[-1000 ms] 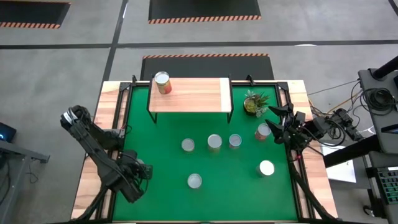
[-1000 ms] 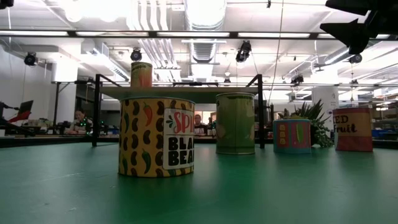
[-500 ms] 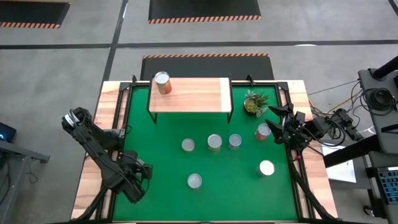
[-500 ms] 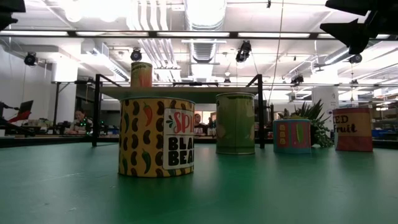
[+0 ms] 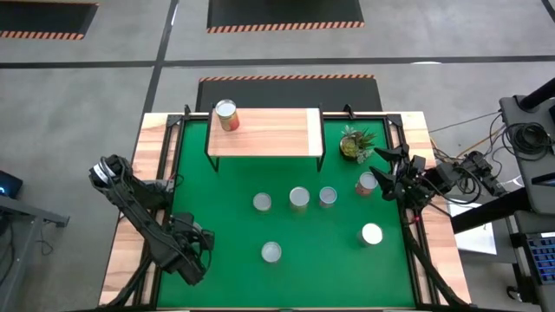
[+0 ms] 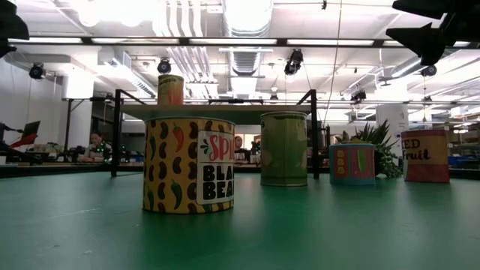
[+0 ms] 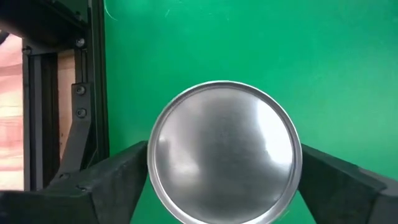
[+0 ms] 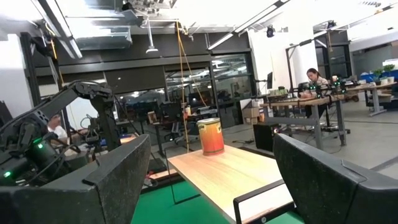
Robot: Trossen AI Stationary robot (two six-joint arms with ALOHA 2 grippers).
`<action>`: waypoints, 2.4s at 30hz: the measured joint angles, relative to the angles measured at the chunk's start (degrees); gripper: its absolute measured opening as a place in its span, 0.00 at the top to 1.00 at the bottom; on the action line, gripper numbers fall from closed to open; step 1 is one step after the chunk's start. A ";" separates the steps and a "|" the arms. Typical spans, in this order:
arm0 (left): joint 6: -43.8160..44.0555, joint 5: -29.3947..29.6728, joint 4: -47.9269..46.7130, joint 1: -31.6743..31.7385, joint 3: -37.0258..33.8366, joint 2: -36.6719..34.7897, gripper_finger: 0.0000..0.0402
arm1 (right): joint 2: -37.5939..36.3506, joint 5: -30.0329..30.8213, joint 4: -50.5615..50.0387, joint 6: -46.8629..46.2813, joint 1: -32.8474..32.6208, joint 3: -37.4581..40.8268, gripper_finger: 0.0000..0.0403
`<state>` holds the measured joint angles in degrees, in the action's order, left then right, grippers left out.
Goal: Pick and place cans onto a shelf
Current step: Put the big blue can on the shelf aligned with the other big orange can
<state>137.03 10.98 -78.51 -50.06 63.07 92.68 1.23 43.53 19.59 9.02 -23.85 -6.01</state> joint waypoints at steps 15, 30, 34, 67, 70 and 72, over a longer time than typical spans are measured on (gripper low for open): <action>-1.25 4.73 -0.82 1.23 5.23 -0.13 0.21 | 0.00 0.00 -0.07 0.00 0.01 0.01 0.19; -47.14 20.72 -9.52 24.82 31.46 -0.17 0.22 | 0.00 0.02 0.23 0.65 -0.01 0.00 0.19; -59.97 22.37 -11.53 32.49 37.60 -0.20 0.22 | 0.00 0.02 0.24 0.61 -0.01 0.01 0.19; -97.55 17.42 -3.36 65.22 33.14 -1.73 0.21 | -0.02 0.02 -0.43 0.50 -0.01 -0.01 0.19; -97.57 18.09 -3.31 65.33 32.58 -1.73 0.19 | -0.01 0.02 -0.50 0.46 0.00 0.00 0.19; -97.59 18.92 -3.38 65.33 32.35 -1.73 0.17 | -0.02 0.03 -0.51 0.48 0.00 0.00 0.19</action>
<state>39.44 29.90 -81.89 15.27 95.42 90.96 1.21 43.56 19.08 9.50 -23.85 -6.01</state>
